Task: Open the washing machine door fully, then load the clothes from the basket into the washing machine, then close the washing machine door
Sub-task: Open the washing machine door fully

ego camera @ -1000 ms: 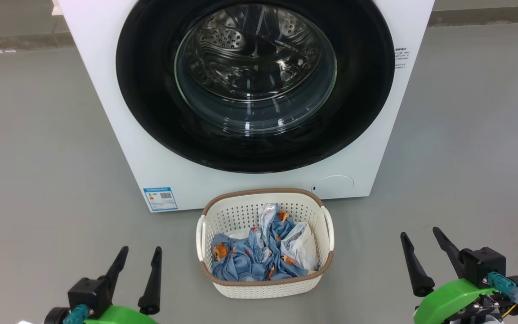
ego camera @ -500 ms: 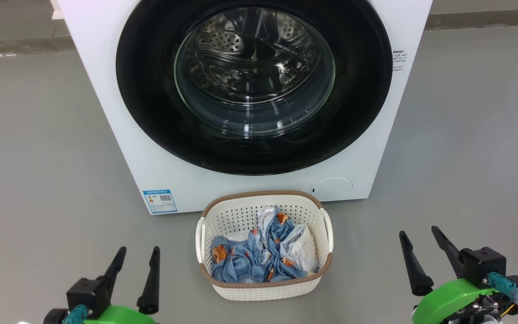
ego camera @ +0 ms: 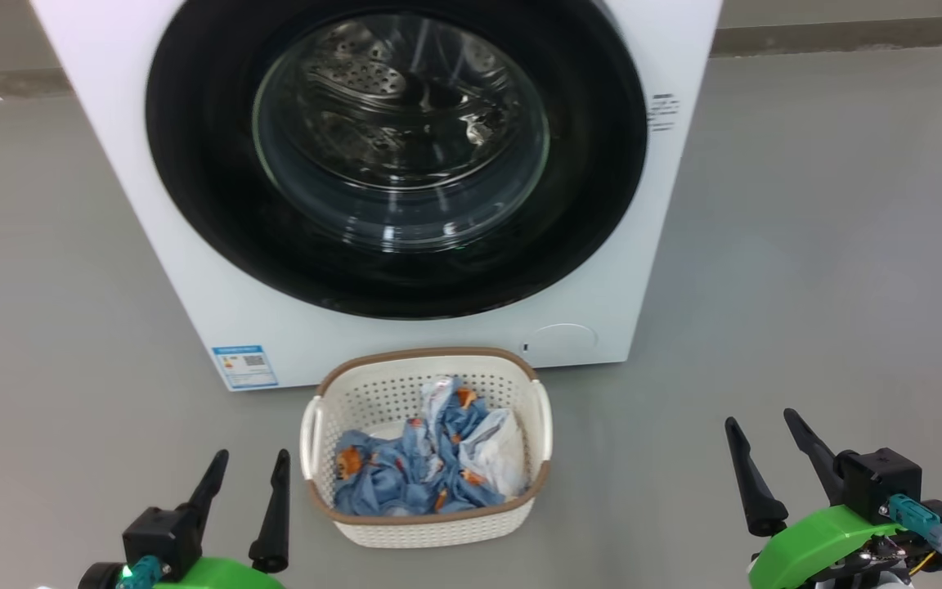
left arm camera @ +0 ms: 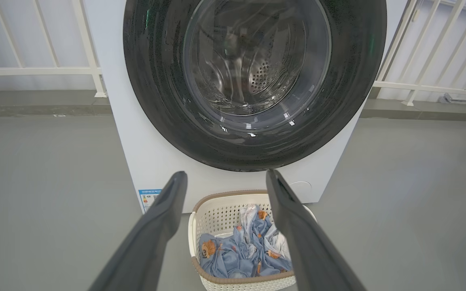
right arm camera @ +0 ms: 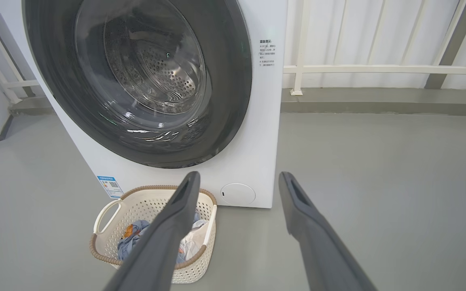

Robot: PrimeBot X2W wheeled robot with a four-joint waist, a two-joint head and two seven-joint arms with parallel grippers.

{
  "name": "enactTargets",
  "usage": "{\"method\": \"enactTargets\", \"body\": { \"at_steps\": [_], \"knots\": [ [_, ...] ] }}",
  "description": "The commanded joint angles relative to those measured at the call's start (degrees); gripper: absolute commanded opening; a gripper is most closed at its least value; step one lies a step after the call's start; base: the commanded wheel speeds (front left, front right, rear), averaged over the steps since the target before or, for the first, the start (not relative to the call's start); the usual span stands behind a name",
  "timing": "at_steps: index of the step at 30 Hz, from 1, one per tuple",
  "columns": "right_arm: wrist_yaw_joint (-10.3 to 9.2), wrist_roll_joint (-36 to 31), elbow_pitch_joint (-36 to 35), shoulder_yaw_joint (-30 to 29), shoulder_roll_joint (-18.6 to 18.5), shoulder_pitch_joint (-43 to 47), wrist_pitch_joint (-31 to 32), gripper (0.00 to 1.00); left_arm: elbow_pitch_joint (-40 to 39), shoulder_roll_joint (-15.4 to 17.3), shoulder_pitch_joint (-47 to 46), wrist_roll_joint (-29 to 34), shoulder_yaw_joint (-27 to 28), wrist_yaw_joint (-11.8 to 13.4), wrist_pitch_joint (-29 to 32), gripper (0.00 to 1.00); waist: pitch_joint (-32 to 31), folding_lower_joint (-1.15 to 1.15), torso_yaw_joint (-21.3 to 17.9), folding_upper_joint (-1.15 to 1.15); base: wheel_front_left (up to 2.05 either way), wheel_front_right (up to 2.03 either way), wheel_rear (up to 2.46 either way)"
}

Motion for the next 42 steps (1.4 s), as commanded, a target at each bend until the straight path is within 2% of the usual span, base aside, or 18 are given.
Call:
{"method": "enactTargets", "body": {
  "at_steps": [1,17,40,41,42],
  "knots": [
    [0.09,0.3,-1.7,1.3,-0.3,-1.1,-0.5,1.00,-1.1,1.1,-2.4,-0.5,1.6,0.3,-0.7,1.00,0.0,0.00,0.0,0.00,1.23,1.23,-2.46],
    [0.09,0.5,-2.2,1.2,-0.3,-1.2,-1.0,1.00,-1.2,1.4,-2.8,-1.3,1.2,0.1,-1.4,1.00,0.2,0.00,0.1,0.00,0.97,0.97,-1.93],
    [0.09,0.5,-2.2,1.2,-0.2,-1.0,-1.3,1.00,-0.8,2.0,-2.9,-1.8,0.5,1.4,-1.7,1.00,0.5,0.00,0.2,0.00,0.05,0.05,-0.09],
    [0.09,0.6,-2.2,1.2,-0.2,-1.0,-1.2,0.37,-0.8,2.1,-2.9,-1.8,0.5,1.4,-1.7,1.00,0.5,0.00,0.2,0.00,0.00,0.00,0.00],
    [0.09,0.6,-2.2,1.2,-0.2,-1.1,-1.2,0.00,-0.7,2.1,-2.9,-1.9,0.5,1.5,-1.8,1.00,0.5,0.00,0.2,0.00,0.00,0.00,0.00]
  ]
}}
